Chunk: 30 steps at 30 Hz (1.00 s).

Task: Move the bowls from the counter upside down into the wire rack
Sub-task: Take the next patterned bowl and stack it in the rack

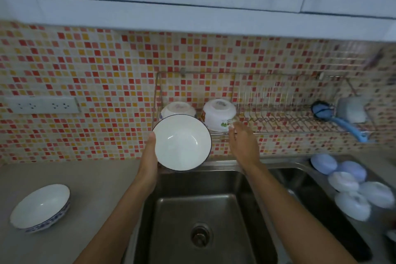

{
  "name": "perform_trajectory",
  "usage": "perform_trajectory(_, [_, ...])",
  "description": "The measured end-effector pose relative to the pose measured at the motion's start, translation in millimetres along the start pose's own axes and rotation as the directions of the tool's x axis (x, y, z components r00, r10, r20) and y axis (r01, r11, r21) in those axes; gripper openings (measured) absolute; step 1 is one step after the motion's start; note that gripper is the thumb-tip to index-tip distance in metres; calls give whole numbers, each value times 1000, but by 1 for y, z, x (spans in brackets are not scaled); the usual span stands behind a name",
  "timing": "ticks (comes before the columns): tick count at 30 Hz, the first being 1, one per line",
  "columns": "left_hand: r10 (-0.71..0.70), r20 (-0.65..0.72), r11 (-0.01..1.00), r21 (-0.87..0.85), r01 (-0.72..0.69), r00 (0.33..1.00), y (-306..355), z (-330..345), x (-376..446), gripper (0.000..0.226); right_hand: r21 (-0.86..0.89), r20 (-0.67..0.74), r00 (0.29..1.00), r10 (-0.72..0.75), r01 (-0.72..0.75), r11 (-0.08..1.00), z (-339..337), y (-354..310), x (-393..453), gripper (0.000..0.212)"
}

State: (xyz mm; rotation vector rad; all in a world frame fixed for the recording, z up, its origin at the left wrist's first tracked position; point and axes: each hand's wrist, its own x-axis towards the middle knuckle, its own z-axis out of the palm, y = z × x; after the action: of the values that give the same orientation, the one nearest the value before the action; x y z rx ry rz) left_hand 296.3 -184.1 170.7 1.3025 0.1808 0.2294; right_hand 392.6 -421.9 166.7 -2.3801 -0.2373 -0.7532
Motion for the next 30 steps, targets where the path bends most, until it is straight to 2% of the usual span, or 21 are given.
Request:
perform_trajectory(4, [23,11,999,22,-24,1000,16,31,14,57,-171,70,990,-120,130,977,10,32,2,35])
perform_trajectory(8, [85,-81,996,21,-83,993,32,63,32,52,-173,13,991,-136,136,975,22,45,-3,44])
perform_trajectory(12, [101,-153,994,60,-93,983,47,90,59,49,-208,-3,983,-182,177,962,24,50,-3,41])
perform_trajectory(17, [192,-83,972,150,-178,978,60,113,100,55,-223,-82,968,-236,213,951,24,49,-6,37])
perform_trajectory(22, [325,23,914,249,-321,945,72,136,123,60,-197,-115,964,-238,213,957,28,51,-5,43])
perform_trajectory(26, [424,124,831,340,-440,897,72,152,133,59,-202,-157,953,-258,224,953,30,52,-5,46])
perform_trajectory(30, [573,257,612,497,-615,778,58,163,140,62,-197,-174,945,-278,243,950,33,55,-4,41])
